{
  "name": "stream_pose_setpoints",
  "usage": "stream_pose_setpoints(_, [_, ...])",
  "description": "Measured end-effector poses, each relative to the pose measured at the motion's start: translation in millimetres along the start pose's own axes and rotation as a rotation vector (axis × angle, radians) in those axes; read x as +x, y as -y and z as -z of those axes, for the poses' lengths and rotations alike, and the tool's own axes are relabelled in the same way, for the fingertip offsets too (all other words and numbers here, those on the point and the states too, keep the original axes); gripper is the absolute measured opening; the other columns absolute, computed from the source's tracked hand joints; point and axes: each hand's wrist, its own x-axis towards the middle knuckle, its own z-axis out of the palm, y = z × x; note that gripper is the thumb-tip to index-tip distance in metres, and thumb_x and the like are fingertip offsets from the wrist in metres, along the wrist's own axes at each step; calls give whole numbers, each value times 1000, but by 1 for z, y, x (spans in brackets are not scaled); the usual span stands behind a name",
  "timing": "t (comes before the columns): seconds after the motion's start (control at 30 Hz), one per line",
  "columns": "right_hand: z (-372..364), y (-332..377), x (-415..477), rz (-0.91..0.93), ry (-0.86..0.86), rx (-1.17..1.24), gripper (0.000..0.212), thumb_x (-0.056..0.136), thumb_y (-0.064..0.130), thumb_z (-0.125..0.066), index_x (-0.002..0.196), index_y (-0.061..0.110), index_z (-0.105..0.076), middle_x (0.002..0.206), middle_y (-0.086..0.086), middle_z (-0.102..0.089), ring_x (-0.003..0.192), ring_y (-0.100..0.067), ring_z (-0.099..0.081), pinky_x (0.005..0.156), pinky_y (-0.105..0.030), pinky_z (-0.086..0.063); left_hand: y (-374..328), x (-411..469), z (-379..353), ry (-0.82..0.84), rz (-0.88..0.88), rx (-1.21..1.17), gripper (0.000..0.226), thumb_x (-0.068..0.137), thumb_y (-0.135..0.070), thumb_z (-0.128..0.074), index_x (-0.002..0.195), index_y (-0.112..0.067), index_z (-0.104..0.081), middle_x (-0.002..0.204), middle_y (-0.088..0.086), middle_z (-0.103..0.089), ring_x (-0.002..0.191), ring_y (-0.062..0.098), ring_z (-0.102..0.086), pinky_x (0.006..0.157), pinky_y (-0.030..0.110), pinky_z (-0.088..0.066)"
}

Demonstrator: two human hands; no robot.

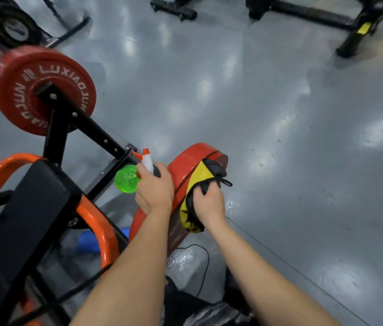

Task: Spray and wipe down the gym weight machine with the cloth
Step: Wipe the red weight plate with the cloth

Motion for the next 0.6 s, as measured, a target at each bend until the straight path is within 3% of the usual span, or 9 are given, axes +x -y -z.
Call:
stream_pose_setpoints(0.1, [4, 5, 7, -59, 35, 0, 13, 100, 22, -50, 100, 9, -46, 105, -13, -56, 98, -32, -53, 86, -39, -45, 2, -1, 1, 12, 12, 14, 43, 97, -51, -46, 119, -15, -43, 95, 22, -69, 91, 44, -66, 80, 48, -49])
stream_pose_setpoints(0.17, [-1, 1, 15, -99, 58, 106, 22, 98, 28, -48, 107, 8, -49, 112, -14, -59, 102, -31, -54, 94, -41, -46, 4, 1, 0, 9, 26, 18, 44, 96, -51, -46, 120, -15, -43, 94, 21, -69, 90, 44, -66, 81, 48, -50])
stream_pose_setpoints(0.23, [-28, -51, 60, -255, 91, 297, 65, 82, 59, -44, 119, 8, -58, 121, -13, -64, 108, -33, -61, 102, -49, -50, 5, 1, 0, 13, 37, 21, 44, 96, -52, -46, 120, -15, -43, 93, 20, -69, 89, 42, -66, 81, 48, -50])
stream_pose_setpoints(0.3, [-59, -114, 102, -432, 140, 435, 96, 60, 87, -39, 120, 15, -63, 123, -13, -67, 104, -34, -67, 99, -61, -52, 6, 1, 1, 29, 54, 25, 45, 96, -51, -46, 123, -15, -43, 95, 19, -69, 90, 41, -65, 80, 46, -47])
stream_pose_setpoints(0.33, [-64, -121, 104, -494, 169, 479, 95, 57, 90, -39, 118, 21, -62, 123, -12, -68, 103, -33, -69, 98, -64, -52, 8, 1, 1, 28, 55, 25, 46, 95, -51, -46, 123, -15, -42, 94, 19, -68, 90, 41, -65, 80, 46, -47])
stream_pose_setpoints(0.4, [-59, -102, 71, -609, 215, 500, 88, 61, 84, -43, 121, 22, -60, 121, -8, -68, 105, -30, -68, 101, -57, -52, 11, 2, 2, 24, 48, 22, 45, 94, -51, -45, 120, -15, -42, 91, 19, -68, 87, 42, -64, 80, 47, -49])
stream_pose_setpoints(0.5, [-34, -50, 16, -540, 193, 516, 51, 91, 59, -50, 114, 14, -59, 109, -5, -67, 99, -28, -65, 99, -47, -53, 14, 2, 4, 18, 56, 11, 40, 94, -49, -46, 116, -15, -42, 86, 17, -66, 84, 41, -64, 78, 46, -47])
stream_pose_setpoints(0.6, [-19, -37, 26, -362, 85, 536, 39, 90, 53, -53, 101, 16, -62, 98, -12, -71, 94, -35, -71, 88, -58, -59, 18, 1, 7, 17, 53, -16, 39, 95, -47, -47, 117, -15, -43, 88, 15, -65, 86, 41, -63, 77, 44, -44])
